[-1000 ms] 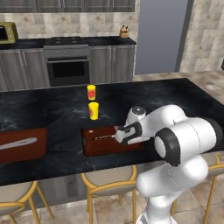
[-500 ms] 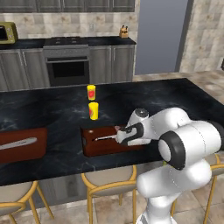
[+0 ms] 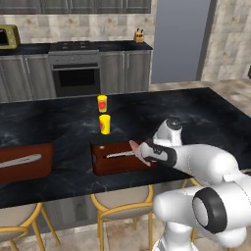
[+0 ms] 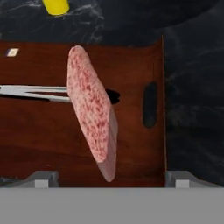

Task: Gather the corn and broccoli from the fridge and place them on a tray on the dining counter. Then gather the steak and fish from the fridge and place them on the other tray.

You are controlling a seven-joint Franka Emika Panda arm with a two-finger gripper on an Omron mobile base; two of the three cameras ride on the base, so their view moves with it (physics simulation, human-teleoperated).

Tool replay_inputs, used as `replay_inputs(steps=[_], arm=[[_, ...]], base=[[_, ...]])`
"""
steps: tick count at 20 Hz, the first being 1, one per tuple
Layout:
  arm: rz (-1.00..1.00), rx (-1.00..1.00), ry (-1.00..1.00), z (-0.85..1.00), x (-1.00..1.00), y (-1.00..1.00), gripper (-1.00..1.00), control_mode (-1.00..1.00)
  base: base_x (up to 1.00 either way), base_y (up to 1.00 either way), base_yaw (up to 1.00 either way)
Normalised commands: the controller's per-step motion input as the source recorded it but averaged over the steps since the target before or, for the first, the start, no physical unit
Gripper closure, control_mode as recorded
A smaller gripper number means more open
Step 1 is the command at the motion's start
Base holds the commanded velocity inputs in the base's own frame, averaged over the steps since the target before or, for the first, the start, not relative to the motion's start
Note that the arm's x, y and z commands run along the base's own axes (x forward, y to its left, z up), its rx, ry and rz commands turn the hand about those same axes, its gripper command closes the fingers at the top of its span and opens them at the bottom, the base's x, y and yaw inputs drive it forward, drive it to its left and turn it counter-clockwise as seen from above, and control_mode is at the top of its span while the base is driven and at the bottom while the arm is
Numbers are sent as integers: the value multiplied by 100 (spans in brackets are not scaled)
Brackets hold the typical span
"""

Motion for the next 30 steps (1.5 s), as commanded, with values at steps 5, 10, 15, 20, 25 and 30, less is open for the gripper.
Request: replay_inputs(steps=[5, 10, 15, 20, 25, 30], arm=[[-12, 0, 2, 100, -47, -18, -100, -100], [-8, 0, 0, 100, -48, -2, -100, -100], [-2, 0, -1, 100, -79, -13, -100, -100], [0, 0, -22, 100, -76, 0, -100, -100], [-1, 0, -25, 100, -88, 0, -100, -100], [-2, 1, -1, 51, -82, 0, -100, -100]], base=[[0, 0, 0], [0, 0, 0], [0, 0, 0], [0, 0, 0], [0, 0, 0], [0, 0, 0]])
